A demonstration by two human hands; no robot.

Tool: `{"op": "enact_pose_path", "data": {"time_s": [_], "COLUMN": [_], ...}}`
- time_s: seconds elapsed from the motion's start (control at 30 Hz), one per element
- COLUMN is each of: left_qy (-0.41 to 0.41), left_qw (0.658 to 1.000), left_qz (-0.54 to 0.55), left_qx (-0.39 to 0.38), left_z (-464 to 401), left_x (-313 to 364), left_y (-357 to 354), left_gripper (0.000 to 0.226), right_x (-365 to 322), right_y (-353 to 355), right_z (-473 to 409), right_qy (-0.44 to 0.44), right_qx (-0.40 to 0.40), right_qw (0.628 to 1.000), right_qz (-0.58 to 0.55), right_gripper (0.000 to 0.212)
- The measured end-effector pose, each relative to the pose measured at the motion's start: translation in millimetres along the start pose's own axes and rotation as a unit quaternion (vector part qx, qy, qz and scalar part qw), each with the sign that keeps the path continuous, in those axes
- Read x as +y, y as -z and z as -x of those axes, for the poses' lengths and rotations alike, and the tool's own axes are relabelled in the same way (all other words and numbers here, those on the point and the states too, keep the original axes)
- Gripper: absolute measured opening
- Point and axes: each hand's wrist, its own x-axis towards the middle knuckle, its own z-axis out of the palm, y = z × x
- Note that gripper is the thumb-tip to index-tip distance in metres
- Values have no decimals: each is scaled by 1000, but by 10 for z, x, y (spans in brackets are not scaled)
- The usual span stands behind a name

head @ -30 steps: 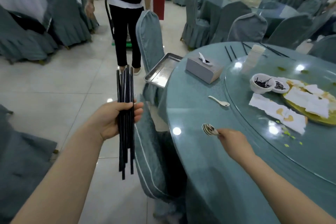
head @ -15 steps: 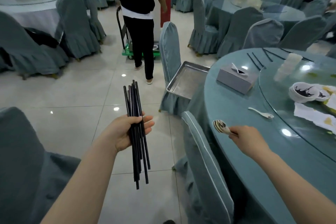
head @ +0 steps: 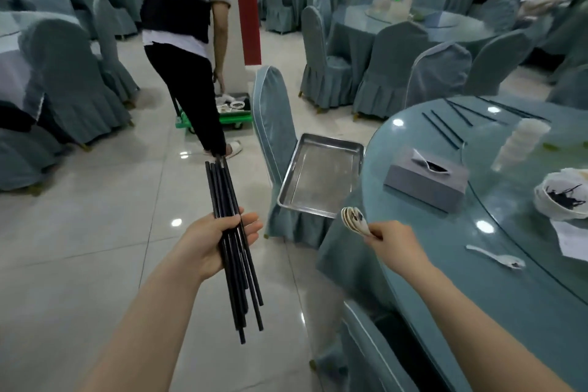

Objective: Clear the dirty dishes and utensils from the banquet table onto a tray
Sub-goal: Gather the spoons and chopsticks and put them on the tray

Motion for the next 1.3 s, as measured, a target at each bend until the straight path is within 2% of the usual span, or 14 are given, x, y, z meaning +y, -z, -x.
{"op": "enact_pose_path", "data": {"time_s": [0.17, 0.4, 0.57, 0.77, 0.93, 1.13, 1.3], "left_qy": [3, 63, 118, 170, 180, 178, 182], "left_qw": [1000, 989, 961, 926, 900, 877, 868], "left_qz": [4, -63, -136, -173, -206, -248, -273], "left_qx": [-20, -122, -208, -289, -341, -372, -372], "left_z": [-818, -1852, -2472, -2898, -3140, -3385, -3580], "left_x": [399, 571, 735, 713, 495, 235, 42], "left_y": [-342, -1041, -1522, -2206, -2879, -3685, -4244], "left_gripper": [13, 14, 14, 12, 16, 15, 13], "right_x": [14, 130, 257, 392, 719, 1434, 1979], "right_y": [101, 128, 62, 146, 221, 304, 287], "right_z": [-536, -922, -805, -567, -535, -685, -759], "right_qy": [-78, -208, -369, -498, -571, -629, -672], "right_qx": [23, 96, 172, 217, 231, 251, 223], "right_qw": [996, 970, 905, 829, 777, 718, 683], "right_qz": [-34, -87, -123, -132, -129, -159, -179], "right_gripper": [20, 38, 27, 29, 30, 33, 32]}}
